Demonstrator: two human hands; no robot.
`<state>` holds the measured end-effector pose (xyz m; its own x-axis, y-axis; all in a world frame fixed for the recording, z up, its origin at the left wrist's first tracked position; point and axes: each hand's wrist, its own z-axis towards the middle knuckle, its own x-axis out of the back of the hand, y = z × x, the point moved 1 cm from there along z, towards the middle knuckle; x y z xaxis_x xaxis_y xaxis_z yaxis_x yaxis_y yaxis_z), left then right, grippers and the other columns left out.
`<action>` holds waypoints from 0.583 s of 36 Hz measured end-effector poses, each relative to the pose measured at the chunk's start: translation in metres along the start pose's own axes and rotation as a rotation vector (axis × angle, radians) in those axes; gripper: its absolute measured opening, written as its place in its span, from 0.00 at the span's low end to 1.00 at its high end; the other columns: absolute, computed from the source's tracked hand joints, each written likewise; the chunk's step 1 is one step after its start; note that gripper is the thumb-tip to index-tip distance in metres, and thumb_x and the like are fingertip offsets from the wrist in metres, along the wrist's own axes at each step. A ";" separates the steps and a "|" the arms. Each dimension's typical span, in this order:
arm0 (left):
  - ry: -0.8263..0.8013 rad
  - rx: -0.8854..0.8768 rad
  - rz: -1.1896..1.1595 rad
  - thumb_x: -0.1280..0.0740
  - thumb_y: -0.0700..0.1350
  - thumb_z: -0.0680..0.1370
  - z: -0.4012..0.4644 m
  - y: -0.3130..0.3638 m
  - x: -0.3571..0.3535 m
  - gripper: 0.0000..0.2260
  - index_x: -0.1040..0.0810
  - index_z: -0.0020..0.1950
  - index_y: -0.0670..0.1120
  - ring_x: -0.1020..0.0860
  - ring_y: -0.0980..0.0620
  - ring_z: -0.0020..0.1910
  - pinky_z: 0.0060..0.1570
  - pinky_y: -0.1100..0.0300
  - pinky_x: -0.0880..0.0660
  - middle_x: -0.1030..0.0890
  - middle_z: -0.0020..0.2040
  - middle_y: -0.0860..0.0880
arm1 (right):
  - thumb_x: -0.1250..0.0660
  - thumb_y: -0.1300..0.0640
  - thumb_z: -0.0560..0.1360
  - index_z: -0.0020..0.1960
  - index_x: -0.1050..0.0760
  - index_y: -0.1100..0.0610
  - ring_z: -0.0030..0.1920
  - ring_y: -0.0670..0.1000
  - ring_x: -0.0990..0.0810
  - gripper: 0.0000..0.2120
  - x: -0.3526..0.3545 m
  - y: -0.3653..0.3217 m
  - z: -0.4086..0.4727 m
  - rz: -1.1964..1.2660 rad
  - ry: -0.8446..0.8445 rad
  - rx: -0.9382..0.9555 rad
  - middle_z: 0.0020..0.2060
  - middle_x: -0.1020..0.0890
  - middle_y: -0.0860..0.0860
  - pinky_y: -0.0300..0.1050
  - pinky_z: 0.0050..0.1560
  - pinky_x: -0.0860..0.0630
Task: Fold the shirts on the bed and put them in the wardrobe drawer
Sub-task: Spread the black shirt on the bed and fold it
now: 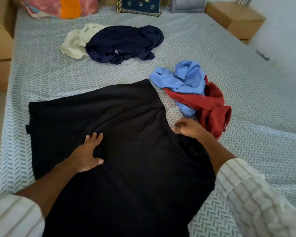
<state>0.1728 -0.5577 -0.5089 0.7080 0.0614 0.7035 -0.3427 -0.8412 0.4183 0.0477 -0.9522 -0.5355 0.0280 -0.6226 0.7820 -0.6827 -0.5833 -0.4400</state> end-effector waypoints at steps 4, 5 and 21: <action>0.093 -0.075 0.013 0.25 0.50 0.75 -0.034 0.003 -0.035 0.44 0.49 0.82 0.55 0.60 0.53 0.80 0.77 0.52 0.53 0.53 0.82 0.53 | 0.26 0.45 0.74 0.55 0.19 0.54 0.60 0.54 0.21 0.16 0.009 0.012 -0.034 -0.230 -0.095 0.031 0.58 0.18 0.52 0.45 0.63 0.28; 0.105 -0.115 0.049 0.26 0.52 0.75 -0.040 0.006 -0.045 0.42 0.47 0.82 0.54 0.58 0.54 0.80 0.77 0.54 0.54 0.51 0.82 0.53 | 0.28 0.46 0.75 0.54 0.18 0.54 0.62 0.56 0.22 0.14 0.008 0.015 -0.036 -0.254 -0.056 0.028 0.59 0.18 0.53 0.45 0.63 0.28; 0.101 -0.499 0.290 0.42 0.76 0.69 -0.153 0.057 -0.155 0.31 0.28 0.63 0.58 0.29 0.57 0.58 0.57 0.60 0.30 0.28 0.57 0.60 | 0.34 0.56 0.68 0.48 0.24 0.56 0.46 0.56 0.20 0.10 0.004 0.073 -0.155 0.406 0.693 -0.174 0.43 0.18 0.52 0.46 0.49 0.28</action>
<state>-0.0508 -0.5327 -0.5063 0.4876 -0.0620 0.8708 -0.7806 -0.4777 0.4031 -0.1156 -0.9163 -0.4960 -0.6641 -0.2714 0.6967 -0.6474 -0.2573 -0.7174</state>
